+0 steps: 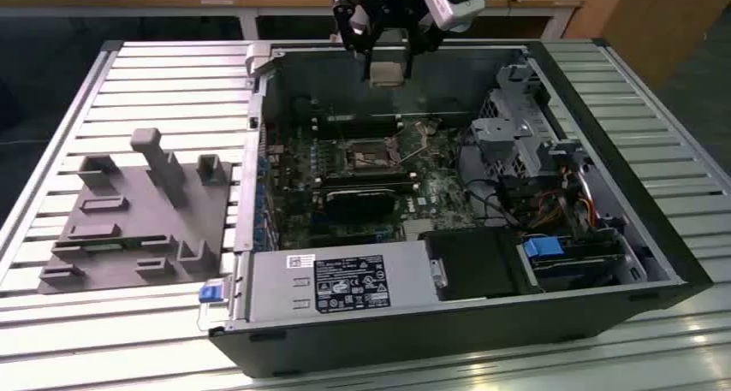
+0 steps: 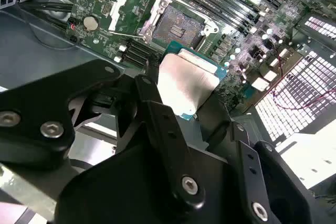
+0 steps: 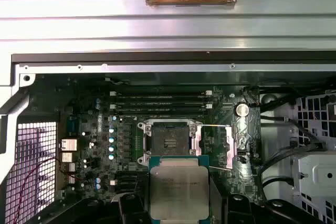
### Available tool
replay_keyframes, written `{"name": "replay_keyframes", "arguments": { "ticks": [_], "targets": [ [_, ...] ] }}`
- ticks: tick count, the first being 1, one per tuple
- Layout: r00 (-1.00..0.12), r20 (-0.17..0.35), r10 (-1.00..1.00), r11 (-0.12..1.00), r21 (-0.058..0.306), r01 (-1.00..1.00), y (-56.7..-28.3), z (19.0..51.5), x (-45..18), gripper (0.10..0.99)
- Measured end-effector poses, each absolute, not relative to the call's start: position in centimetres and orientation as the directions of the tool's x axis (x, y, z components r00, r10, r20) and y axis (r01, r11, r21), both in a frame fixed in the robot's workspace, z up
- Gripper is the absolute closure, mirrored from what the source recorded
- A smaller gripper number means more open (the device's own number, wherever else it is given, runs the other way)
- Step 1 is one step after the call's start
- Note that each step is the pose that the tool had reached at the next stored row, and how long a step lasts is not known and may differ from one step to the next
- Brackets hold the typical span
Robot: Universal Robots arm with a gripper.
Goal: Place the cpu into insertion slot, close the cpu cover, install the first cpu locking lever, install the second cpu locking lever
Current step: 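Place the cpu into insertion slot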
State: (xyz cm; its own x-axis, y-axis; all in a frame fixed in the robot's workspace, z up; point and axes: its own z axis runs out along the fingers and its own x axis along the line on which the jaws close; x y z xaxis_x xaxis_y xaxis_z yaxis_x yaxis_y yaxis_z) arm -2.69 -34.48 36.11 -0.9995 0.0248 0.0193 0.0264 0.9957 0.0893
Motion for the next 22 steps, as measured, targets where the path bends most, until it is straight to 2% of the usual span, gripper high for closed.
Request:
{"name": "replay_keyframes", "arguments": {
  "ticks": [22],
  "targets": [
    [-1.000,0.004,0.025,0.996,0.090,0.025,-34.5,35.0,-2.9,0.545]
  ]
}}
